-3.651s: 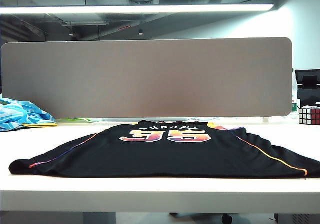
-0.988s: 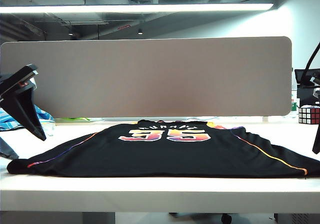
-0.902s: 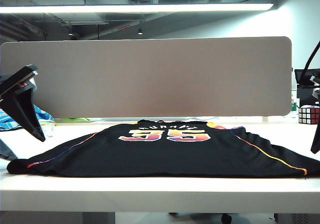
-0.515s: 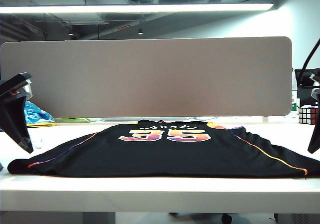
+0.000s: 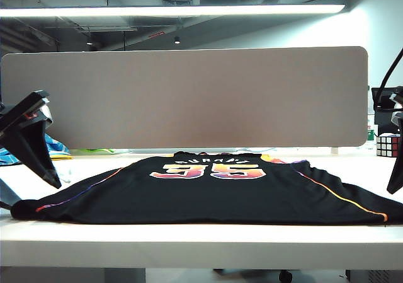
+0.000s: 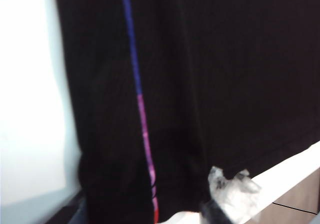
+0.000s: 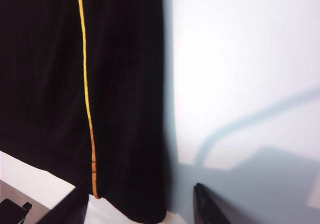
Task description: Fold the bottom side of the basketball jersey horizontally towards the center, about one-third of the way, and then fold the bottom of the basketball jersey up towards the top, creating a neat rectangle.
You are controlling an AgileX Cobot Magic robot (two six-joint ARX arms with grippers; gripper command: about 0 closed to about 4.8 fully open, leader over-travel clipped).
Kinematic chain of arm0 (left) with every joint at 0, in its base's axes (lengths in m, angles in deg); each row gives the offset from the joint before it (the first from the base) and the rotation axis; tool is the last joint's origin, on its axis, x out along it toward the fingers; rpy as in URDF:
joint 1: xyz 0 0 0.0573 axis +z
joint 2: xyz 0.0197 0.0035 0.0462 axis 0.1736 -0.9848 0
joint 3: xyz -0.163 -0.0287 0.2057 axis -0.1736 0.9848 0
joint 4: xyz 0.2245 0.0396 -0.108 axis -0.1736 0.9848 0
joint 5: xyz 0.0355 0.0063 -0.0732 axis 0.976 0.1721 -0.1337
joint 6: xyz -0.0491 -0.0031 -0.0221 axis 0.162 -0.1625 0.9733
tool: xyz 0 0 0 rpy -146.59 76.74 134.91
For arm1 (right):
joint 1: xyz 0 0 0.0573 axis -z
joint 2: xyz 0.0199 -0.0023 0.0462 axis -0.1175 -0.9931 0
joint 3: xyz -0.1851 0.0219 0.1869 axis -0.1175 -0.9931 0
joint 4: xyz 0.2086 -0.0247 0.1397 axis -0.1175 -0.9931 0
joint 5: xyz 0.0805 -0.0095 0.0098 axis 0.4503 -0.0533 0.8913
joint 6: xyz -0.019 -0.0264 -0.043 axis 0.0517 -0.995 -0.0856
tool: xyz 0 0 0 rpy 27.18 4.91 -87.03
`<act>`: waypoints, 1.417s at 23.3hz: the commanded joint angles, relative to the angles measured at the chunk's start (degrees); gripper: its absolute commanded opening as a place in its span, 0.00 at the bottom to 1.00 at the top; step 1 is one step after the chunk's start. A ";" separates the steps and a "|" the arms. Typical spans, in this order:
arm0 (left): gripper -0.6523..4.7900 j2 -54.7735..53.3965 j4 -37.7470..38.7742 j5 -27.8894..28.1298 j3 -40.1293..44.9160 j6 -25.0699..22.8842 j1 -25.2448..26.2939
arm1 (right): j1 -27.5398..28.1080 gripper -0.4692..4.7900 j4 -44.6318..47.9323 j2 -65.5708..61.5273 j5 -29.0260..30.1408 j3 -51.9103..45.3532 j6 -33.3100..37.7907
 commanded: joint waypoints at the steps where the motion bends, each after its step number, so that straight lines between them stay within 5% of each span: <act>1: 0.64 -1.90 2.51 4.22 1.09 -0.50 -0.48 | -0.44 0.64 0.13 0.09 0.31 -0.17 -0.22; 15: 0.63 -1.95 1.29 6.29 1.09 -0.46 -4.68 | -7.89 0.59 4.44 0.07 -3.17 -0.20 3.45; 17: 0.57 -1.95 1.18 6.93 1.09 -0.46 -4.66 | -7.85 0.54 4.50 0.07 -4.39 -0.20 3.45; 19: 0.37 -1.95 0.26 6.91 1.09 -0.46 -4.68 | -7.89 0.35 5.51 0.07 -4.39 -0.31 3.45; 23: 0.18 -1.92 -2.54 6.34 1.09 -0.52 -4.68 | -7.89 0.09 7.52 0.07 -4.42 -0.33 3.30; 24: 0.11 -1.92 -2.51 4.46 1.09 -0.79 -4.68 | -7.89 0.07 7.56 0.09 -3.87 -0.31 3.26; 30: 0.11 6.45 8.22 3.37 1.51 -4.55 -4.66 | -7.89 0.07 -4.11 6.93 -3.87 -0.33 -1.68; 33: 0.11 16.52 12.33 4.15 1.92 -1.86 -4.68 | -7.91 0.07 -9.88 15.30 -3.26 -0.35 -1.70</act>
